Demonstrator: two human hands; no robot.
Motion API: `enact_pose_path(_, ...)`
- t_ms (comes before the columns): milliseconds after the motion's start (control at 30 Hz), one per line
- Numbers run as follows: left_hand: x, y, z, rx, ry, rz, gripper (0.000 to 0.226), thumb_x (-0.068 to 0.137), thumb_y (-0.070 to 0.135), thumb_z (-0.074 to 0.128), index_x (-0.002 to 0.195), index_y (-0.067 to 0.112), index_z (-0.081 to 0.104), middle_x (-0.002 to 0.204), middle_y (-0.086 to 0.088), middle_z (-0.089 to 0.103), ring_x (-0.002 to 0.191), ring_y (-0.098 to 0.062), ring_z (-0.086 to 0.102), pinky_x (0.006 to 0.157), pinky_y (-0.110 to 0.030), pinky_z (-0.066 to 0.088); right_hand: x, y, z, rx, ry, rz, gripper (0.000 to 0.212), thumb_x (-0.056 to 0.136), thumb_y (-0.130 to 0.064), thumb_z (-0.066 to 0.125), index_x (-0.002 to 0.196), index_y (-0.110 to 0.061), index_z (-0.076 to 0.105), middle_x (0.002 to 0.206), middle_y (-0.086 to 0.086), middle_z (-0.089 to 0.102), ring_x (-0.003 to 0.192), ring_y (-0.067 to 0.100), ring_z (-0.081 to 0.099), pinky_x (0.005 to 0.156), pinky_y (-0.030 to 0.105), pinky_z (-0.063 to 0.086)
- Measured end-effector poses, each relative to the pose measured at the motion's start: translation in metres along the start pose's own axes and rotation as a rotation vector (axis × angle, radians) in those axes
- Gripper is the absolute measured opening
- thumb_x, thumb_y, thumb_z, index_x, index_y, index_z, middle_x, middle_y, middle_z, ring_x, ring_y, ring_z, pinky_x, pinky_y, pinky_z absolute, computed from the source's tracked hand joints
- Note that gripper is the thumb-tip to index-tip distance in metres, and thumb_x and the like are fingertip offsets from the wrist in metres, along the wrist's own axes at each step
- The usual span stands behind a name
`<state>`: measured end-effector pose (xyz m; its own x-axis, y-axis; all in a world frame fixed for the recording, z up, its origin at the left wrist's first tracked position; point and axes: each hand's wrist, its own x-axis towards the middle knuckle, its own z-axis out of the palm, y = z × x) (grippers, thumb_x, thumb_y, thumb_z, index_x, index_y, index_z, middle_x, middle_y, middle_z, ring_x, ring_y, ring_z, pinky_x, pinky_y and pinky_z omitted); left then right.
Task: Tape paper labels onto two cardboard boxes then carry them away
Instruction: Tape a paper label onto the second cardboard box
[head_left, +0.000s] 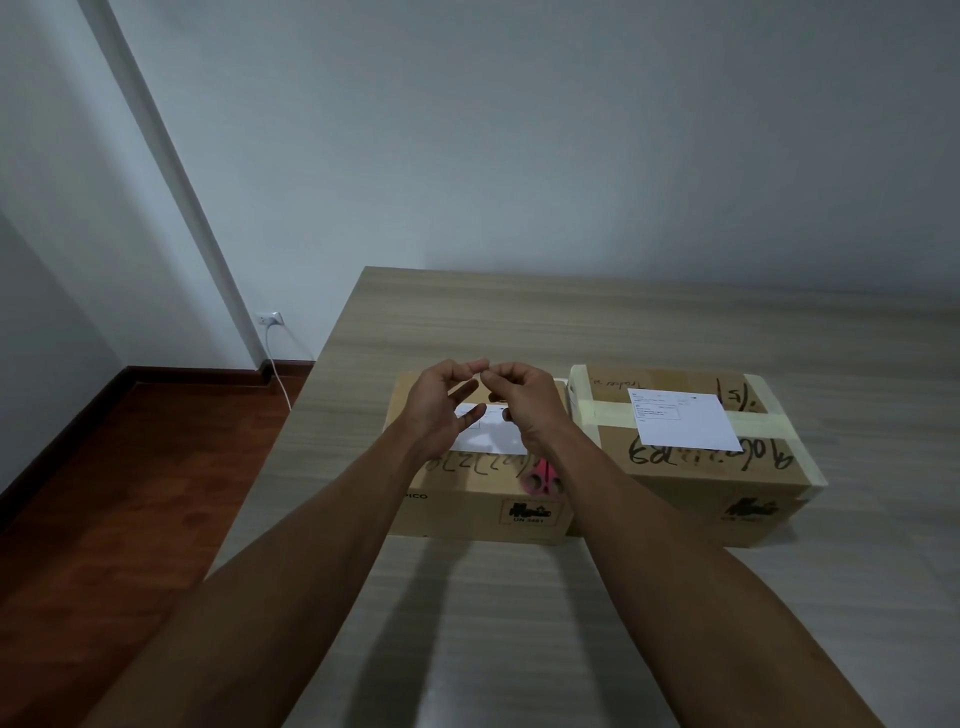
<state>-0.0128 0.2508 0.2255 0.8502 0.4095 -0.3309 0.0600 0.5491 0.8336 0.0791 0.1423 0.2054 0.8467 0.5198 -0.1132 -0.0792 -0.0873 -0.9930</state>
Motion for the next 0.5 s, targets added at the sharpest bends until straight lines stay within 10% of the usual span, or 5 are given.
enact_pose_path(300,0.002,-0.020,-0.005,0.264,0.041,0.070,0.051,0.085,0.008,0.048,0.122,0.035,0.069,0.129,-0.006,0.058,0.119,-0.019,0.055,0.084,-0.035,0.055,0.005,-0.004,-0.006,-0.127,-0.029,0.100,0.013,0.094,-0.021,0.069,0.090,-0.010,0.075,0.081,0.001,0.068,0.074,0.011,0.063,0.068,0.031,0.043)
enact_pose_path(500,0.005,-0.051,-0.026,0.942,-0.008,0.321,0.073,0.096,0.006,0.054,0.155,0.044,0.034,0.169,-0.004,-0.011,0.142,-0.035,0.038,0.087,-0.028,0.046,0.014,-0.010,-0.022,-0.284,-0.063,0.162,0.019,0.084,-0.019,0.070,0.078,-0.001,0.068,0.073,0.009,0.065,0.067,0.017,0.060,0.055,0.028,0.036)
